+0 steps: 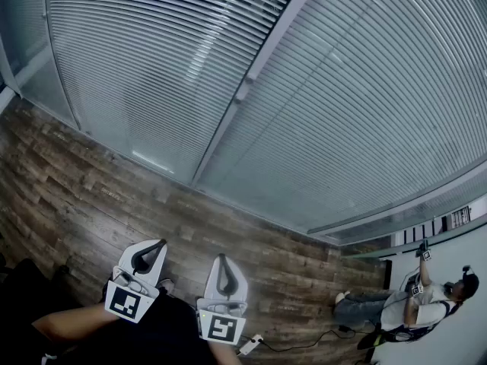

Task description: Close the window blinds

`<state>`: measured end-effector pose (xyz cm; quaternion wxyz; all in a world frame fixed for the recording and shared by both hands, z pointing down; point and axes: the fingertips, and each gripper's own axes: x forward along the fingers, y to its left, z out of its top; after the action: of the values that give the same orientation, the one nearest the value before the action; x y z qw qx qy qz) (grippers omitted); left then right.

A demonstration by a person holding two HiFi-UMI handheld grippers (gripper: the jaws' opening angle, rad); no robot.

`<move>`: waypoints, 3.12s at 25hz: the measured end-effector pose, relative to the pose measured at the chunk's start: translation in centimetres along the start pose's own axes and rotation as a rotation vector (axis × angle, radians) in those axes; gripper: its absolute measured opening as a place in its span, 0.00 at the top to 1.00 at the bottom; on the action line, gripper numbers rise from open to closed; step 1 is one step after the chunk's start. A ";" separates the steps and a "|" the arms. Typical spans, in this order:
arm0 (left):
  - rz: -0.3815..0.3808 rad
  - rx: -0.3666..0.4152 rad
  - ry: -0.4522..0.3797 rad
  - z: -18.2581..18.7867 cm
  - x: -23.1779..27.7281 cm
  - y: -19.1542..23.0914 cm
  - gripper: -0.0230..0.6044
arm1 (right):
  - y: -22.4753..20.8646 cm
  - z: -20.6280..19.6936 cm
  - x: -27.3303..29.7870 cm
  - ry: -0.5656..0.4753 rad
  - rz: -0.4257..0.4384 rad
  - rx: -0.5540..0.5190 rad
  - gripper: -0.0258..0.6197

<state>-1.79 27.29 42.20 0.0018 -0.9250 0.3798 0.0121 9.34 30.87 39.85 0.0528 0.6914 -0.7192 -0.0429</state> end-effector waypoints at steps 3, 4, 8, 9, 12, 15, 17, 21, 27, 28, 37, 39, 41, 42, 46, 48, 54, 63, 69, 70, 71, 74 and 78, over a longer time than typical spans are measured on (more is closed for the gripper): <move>-0.007 0.003 0.003 0.2 0.1 -0.4 0.96 | 0.0 -0.1 0.1 0.004 0.013 0.009 0.96; -0.008 0.000 0.005 0.2 0.1 -0.5 0.96 | 0.0 -0.3 0.1 0.005 0.018 0.010 0.96; -0.010 -0.011 0.002 0.0 -0.3 -1.0 0.96 | 0.1 -1.0 -0.6 0.022 0.013 0.024 0.96; -0.013 -0.010 0.002 -0.1 -0.5 -1.2 0.96 | 0.1 -1.0 -0.8 0.019 0.012 0.025 0.96; -0.013 -0.009 -0.003 -0.1 -0.6 -1.7 0.96 | 0.0 -1.0 -1.3 0.009 0.020 0.025 0.96; -0.002 -0.005 -0.007 -0.1 -0.7 -1.9 0.96 | -0.1 -1.3 -1.5 0.016 0.028 0.027 0.96; 0.003 -0.010 -0.006 -0.1 -0.7 -2.1 0.96 | -0.3 -1.4 -1.6 0.018 0.027 0.023 0.96; 0.005 0.001 -0.005 -0.2 -1.2 -2.3 0.96 | -0.1 -1.3 -1.8 0.008 0.028 0.019 0.96; -0.024 0.009 0.011 -0.6 -1.0 -3.2 0.96 | -0.3 -1.1 -2.2 -0.013 0.015 0.033 0.96; -0.028 0.009 0.013 -0.7 -1.0 -3.3 0.96 | -0.5 -1.3 -2.3 -0.003 0.010 0.028 0.96; -0.062 0.002 0.047 -1.3 -1.5 -4.4 0.96 | -0.6 -2.3 -3.6 0.007 -0.002 0.039 0.96; -0.059 -0.023 0.043 -1.3 -1.6 -4.3 0.96 | -0.6 -2.4 -3.2 -0.001 -0.010 0.045 0.96; -0.043 -0.032 0.052 -1.4 -1.8 -3.6 0.96 | -0.2 -2.6 -2.8 -0.001 -0.008 0.061 0.96; -0.041 -0.028 0.056 -1.5 -1.7 -3.4 0.96 | -0.1 -2.8 -2.7 0.004 -0.007 0.067 0.96; -0.054 -0.021 0.071 -1.9 -1.0 -3.4 0.96 | -0.3 -3.0 -2.3 0.015 -0.004 0.055 0.96; -0.054 -0.025 0.080 -2.0 -0.7 -3.1 0.96 | -0.2 -3.2 -1.8 0.022 -0.001 0.046 0.96; -0.040 -0.020 0.068 -1.6 0.7 -1.6 0.96 | -0.6 -3.0 0.2 0.024 -0.008 0.041 0.96; -0.033 -0.015 0.054 -1.4 3.9 0.6 0.96 | -0.8 -2.9 4.4 0.022 0.020 0.040 0.96; -0.035 -0.005 0.019 -0.7 7.0 2.8 0.96 | -2.8 -2.4 8.1 0.007 -0.032 0.030 0.96; -0.036 -0.006 0.015 -0.6 7.6 3.2 0.96 | -3.1 -2.3 8.8 0.005 -0.035 0.027 0.96; -0.037 -0.009 0.011 -0.5 8.3 3.6 0.96 | -3.4 -2.1 9.5 0.003 -0.038 0.021 0.96; -0.035 -0.027 0.017 -0.4 10.0 5.0 0.96 | -4.4 -1.8 11.4 -0.001 -0.061 -0.010 0.96; -0.046 -0.038 0.025 -0.4 12.3 6.8 0.96 | -5.2 -0.9 13.9 -0.008 -0.079 -0.024 0.96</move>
<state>2.16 13.85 42.30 -0.0202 -0.9334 0.3581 0.0078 14.05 16.77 40.32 0.0563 0.7185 -0.6910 -0.0562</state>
